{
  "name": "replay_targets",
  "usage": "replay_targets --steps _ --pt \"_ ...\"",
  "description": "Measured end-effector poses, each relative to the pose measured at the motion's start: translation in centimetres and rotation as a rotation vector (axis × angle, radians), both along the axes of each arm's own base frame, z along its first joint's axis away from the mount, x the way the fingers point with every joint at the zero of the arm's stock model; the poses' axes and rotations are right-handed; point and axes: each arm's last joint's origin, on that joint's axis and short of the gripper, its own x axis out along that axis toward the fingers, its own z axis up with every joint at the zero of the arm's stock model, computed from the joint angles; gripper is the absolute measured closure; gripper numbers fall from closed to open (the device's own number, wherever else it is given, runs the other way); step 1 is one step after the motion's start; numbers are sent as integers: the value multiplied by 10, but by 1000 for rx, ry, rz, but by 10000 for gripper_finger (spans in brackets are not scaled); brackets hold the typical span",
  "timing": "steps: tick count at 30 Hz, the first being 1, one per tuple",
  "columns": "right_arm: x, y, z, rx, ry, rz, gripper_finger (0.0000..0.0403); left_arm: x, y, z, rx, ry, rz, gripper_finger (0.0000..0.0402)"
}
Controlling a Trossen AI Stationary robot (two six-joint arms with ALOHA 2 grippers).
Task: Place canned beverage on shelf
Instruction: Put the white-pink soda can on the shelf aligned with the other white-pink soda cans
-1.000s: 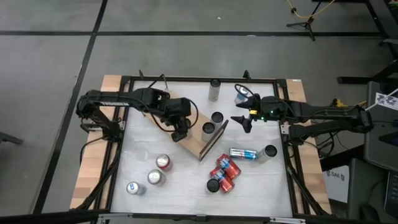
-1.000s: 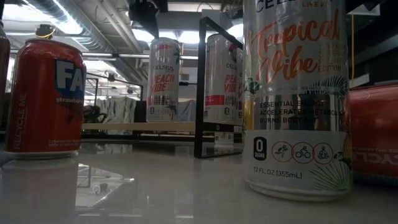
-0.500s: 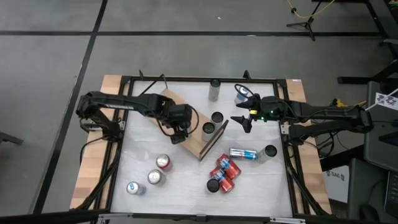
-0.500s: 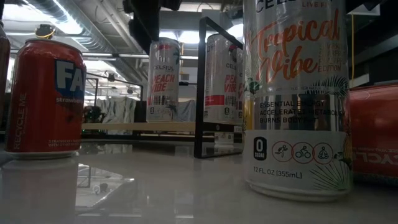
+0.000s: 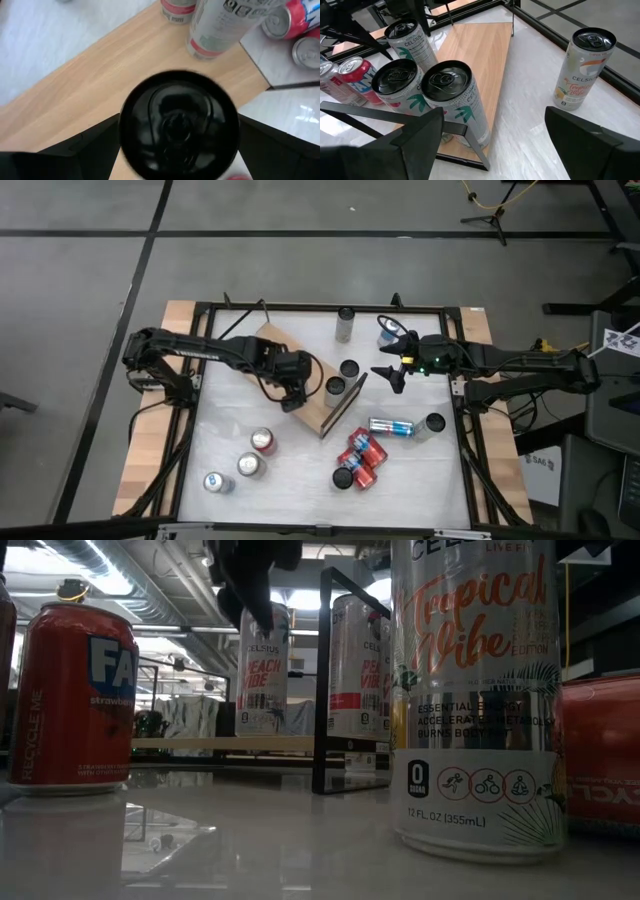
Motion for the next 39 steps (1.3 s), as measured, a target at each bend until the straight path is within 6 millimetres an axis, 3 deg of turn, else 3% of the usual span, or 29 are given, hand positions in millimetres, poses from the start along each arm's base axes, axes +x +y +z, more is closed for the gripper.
replay_targets --steps 6,20,39 --pt "0 0 0 0 0 0 61 1 -1 -1 -21 -14 46 56" --pt "0 0 0 0 0 0 61 1 -9 -1 -73 -51 206 161" --pt "0 0 0 0 0 0 61 12 -38 1 -235 -251 531 157"
